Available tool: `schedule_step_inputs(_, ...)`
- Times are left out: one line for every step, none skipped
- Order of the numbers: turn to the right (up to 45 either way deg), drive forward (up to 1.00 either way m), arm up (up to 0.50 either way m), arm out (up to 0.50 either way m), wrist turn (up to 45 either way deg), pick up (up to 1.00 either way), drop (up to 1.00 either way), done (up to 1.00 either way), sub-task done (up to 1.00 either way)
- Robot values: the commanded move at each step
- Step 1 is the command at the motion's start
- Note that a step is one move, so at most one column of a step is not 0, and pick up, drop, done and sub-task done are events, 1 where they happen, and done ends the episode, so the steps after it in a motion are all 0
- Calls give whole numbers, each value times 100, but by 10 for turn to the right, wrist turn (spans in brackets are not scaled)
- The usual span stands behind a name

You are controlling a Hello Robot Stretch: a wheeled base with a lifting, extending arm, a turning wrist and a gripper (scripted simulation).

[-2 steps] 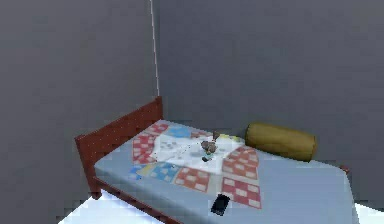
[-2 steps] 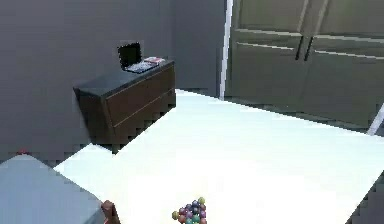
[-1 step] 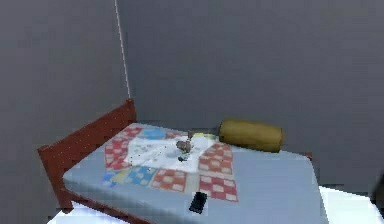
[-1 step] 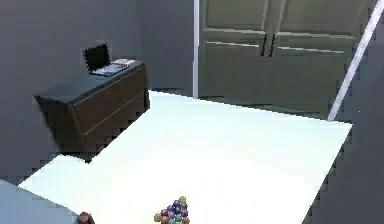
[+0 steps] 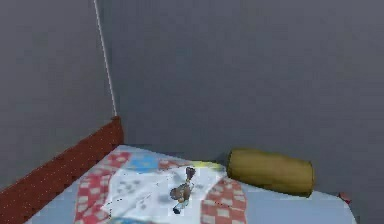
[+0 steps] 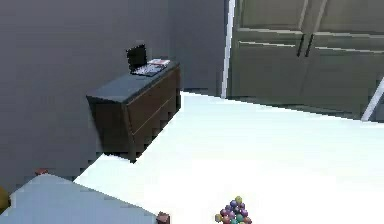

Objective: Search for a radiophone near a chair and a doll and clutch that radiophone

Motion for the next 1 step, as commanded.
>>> schedule_step_inputs(-450,0,0,0,0,0,0,0,0)
